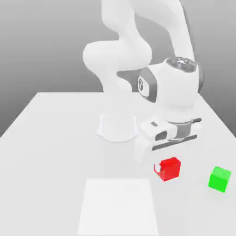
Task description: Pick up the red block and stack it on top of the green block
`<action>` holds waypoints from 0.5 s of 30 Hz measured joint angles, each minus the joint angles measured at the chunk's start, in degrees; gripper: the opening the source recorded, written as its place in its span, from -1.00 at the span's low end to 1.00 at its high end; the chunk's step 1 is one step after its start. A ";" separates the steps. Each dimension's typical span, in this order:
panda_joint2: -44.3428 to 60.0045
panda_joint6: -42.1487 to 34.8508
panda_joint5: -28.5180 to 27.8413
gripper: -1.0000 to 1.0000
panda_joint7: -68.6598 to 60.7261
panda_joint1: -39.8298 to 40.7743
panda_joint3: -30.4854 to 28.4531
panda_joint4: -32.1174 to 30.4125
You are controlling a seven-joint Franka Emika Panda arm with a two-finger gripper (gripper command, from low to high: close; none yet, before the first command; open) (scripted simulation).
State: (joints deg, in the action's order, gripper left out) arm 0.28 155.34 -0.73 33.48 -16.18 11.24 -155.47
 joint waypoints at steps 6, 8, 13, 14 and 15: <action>1.69 -3.93 -0.68 -1.00 -16.30 -8.46 6.00 5.68; 2.58 -4.52 -1.18 -1.00 -20.55 -10.49 7.28 7.29; 9.47 1.09 -6.48 -1.00 -18.48 -11.25 5.69 8.35; 11.09 2.51 -7.78 -1.00 -17.56 -11.77 4.96 8.43; 12.62 3.84 -8.99 1.00 -16.71 -12.33 4.19 8.49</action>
State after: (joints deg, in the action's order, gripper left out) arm 12.89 159.17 -9.72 16.77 -28.51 15.43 -146.98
